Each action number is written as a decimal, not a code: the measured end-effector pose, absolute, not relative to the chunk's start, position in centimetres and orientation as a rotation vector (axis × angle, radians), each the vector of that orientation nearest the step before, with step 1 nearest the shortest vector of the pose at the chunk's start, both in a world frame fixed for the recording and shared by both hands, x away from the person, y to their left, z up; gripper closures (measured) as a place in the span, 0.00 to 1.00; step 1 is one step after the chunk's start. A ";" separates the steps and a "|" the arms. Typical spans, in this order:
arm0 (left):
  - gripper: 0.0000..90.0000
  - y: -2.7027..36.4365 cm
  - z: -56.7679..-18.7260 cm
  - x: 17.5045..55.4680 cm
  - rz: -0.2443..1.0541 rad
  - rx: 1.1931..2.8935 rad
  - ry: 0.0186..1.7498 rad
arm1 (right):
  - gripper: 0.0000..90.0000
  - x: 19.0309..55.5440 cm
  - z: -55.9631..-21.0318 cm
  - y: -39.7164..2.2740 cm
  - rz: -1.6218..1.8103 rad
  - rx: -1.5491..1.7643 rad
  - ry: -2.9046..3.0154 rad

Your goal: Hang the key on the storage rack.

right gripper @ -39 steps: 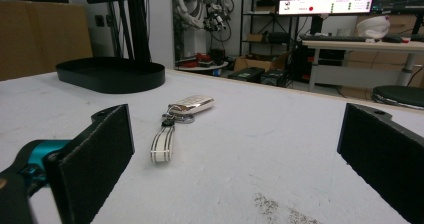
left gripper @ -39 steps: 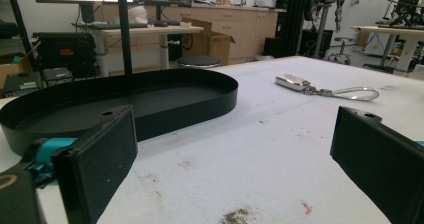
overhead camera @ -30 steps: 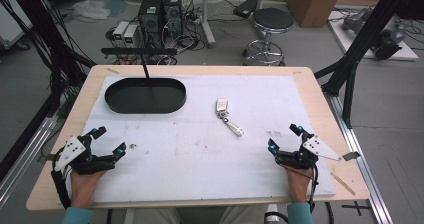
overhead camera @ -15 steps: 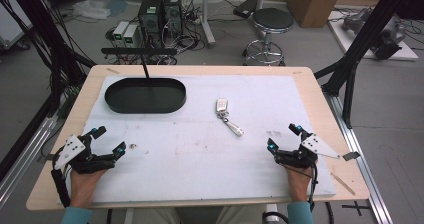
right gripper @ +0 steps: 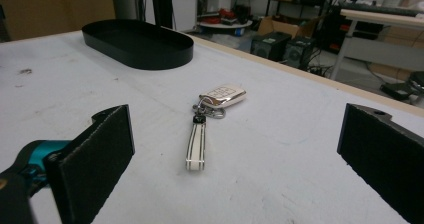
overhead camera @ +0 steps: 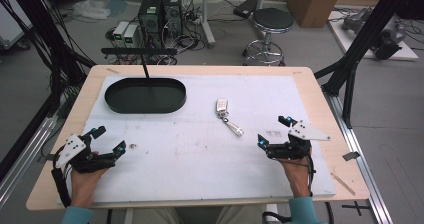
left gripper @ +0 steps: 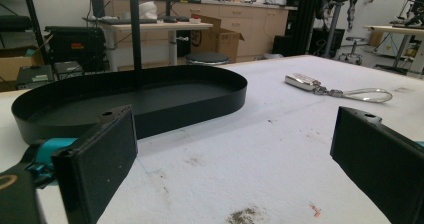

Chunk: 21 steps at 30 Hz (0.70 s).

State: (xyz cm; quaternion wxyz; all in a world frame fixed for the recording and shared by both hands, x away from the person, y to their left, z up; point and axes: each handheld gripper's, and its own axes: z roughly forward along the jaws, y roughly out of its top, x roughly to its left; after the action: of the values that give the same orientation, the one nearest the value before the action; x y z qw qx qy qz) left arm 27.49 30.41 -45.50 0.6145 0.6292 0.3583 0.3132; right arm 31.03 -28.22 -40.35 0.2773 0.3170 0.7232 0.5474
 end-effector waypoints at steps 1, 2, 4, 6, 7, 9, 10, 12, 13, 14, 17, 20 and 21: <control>0.06 30.4 -45.5 27.5 0.722 1.450 0.826 | 0.01 31.0 -40.3 -28.2 1.470 0.851 1.942; 0.06 30.4 -45.5 27.5 0.721 1.449 0.825 | 0.01 31.6 -39.8 -27.9 1.457 0.858 1.977; 0.06 30.4 -45.5 27.5 0.718 1.449 0.828 | 0.01 32.1 -39.4 -27.7 1.444 0.860 2.012; 0.06 30.4 -45.5 27.5 0.717 1.449 0.827 | 0.01 32.7 -39.1 -27.4 1.430 0.880 2.051; 0.06 30.4 -45.5 27.5 0.717 1.449 0.827 | 0.01 33.0 -38.9 -27.3 1.422 0.888 2.072; 0.06 30.4 -45.5 27.5 0.718 1.450 0.828 | 0.01 33.7 -38.6 -27.0 1.407 0.894 2.107; 0.06 30.5 -45.5 27.5 0.717 1.450 0.829 | 0.01 34.0 -38.4 -26.8 1.400 0.895 2.128; 0.06 30.5 -45.5 27.6 0.713 1.444 0.838 | 0.01 34.3 -38.3 -26.6 1.394 0.906 2.150; 0.06 30.4 -45.5 27.6 0.711 1.445 0.846 | 0.01 34.9 -38.1 -26.2 1.365 0.915 2.201; 0.06 30.4 -45.5 27.6 0.711 1.445 0.846 | 0.01 34.9 -38.1 -26.2 1.365 0.915 2.201; 0.06 30.4 -45.5 27.6 0.717 1.454 0.844 | 0.01 35.6 -38.0 -25.4 1.300 0.912 2.276; 0.06 30.3 -45.5 27.6 0.720 1.463 0.841 | 0.01 36.4 -38.0 -24.5 1.239 0.940 2.352; 0.06 30.3 -45.5 27.6 0.722 1.463 0.841 | 0.02 36.7 -38.1 -24.4 1.232 0.938 2.372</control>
State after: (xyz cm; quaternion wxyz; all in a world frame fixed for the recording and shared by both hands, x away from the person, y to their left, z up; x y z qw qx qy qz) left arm 27.61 30.31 -45.45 0.6075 0.6332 0.3639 0.3125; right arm 36.71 -24.37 -38.06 0.1541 0.3272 0.8273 0.4298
